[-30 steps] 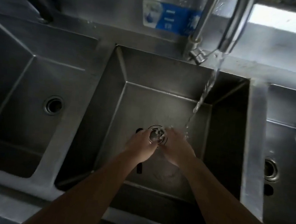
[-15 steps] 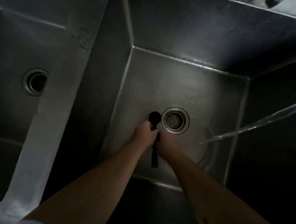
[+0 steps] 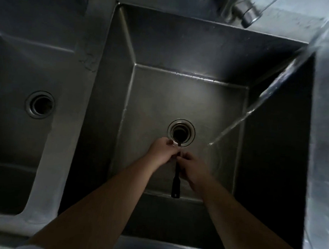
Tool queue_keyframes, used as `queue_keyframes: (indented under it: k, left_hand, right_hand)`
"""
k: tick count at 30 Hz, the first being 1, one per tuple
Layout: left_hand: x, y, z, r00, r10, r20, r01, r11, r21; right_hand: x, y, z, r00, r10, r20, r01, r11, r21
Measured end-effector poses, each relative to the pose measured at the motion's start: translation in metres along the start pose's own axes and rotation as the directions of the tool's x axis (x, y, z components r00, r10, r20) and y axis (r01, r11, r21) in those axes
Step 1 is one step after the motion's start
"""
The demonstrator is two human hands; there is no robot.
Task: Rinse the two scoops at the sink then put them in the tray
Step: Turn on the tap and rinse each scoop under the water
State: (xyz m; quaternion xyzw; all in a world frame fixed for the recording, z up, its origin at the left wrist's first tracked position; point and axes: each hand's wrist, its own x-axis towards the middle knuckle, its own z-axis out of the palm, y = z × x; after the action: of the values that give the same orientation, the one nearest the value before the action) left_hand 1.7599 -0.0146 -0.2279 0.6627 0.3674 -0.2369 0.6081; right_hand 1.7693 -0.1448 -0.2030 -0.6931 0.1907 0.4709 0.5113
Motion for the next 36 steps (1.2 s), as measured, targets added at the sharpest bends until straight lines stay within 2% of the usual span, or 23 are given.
queue_keyframes:
  k: [4, 7, 9, 16, 20, 23, 25, 27, 29, 31, 33, 36]
  left_hand:
    - [-0.025, 0.030, 0.024, 0.997, 0.064, 0.038, -0.056, 0.979, -0.196]
    - [-0.039, 0.050, 0.042, 0.989, 0.091, 0.120, -0.041, 0.929, -0.367]
    - [-0.045, 0.059, 0.053, 0.990, 0.066, 0.125, -0.008, 0.909, -0.416]
    - [-0.047, 0.062, 0.070, 0.996, -0.022, 0.089, 0.056, 0.915, -0.400]
    - [-0.041, 0.060, 0.070, 0.992, -0.121, 0.033, 0.125, 0.950, -0.287]
    - [-0.046, 0.063, 0.070, 0.990, -0.143, -0.008, 0.137, 0.966, -0.221]
    - [-0.050, 0.065, 0.071, 0.986, -0.137, 0.091, 0.160, 0.927, -0.338]
    - [-0.056, 0.069, 0.070, 0.963, -0.139, 0.230, 0.245, 0.807, -0.538]
    - [-0.062, 0.071, 0.067, 0.928, -0.085, 0.362, 0.303, 0.737, -0.604]
    - [-0.069, 0.067, 0.067, 0.908, -0.049, 0.416, 0.271, 0.826, -0.495]
    - [-0.075, 0.062, 0.069, 0.929, -0.045, 0.367, 0.196, 0.902, -0.385]
    - [-0.077, 0.059, 0.069, 0.953, -0.002, 0.304, 0.139, 0.892, -0.429]
  right_hand:
    - [-0.036, -0.005, -0.023, 0.996, 0.068, -0.058, -0.055, 0.977, 0.207]
    - [-0.058, -0.008, -0.038, 0.992, 0.079, -0.102, -0.049, 0.961, 0.272]
    - [-0.068, -0.009, -0.044, 0.993, 0.063, -0.101, -0.029, 0.952, 0.306]
    - [-0.093, -0.009, -0.050, 0.989, 0.028, -0.148, 0.018, 0.953, 0.303]
    - [-0.096, -0.010, -0.051, 0.982, 0.002, -0.188, 0.031, 0.984, 0.176]
    - [-0.094, -0.011, -0.053, 0.978, -0.003, -0.209, 0.029, 0.992, 0.119]
    - [-0.092, -0.011, -0.052, 0.978, 0.006, -0.208, 0.017, 0.994, 0.109]
    - [-0.092, -0.009, -0.051, 0.978, 0.018, -0.206, 0.011, 0.990, 0.140]
    - [-0.093, -0.008, -0.049, 0.977, 0.023, -0.211, 0.020, 0.979, 0.202]
    - [-0.092, -0.008, -0.049, 0.977, 0.022, -0.213, 0.039, 0.960, 0.276]
    - [-0.090, -0.012, -0.051, 0.978, 0.025, -0.209, 0.044, 0.948, 0.316]
    - [-0.086, -0.017, -0.053, 0.984, -0.009, -0.179, 0.066, 0.947, 0.316]
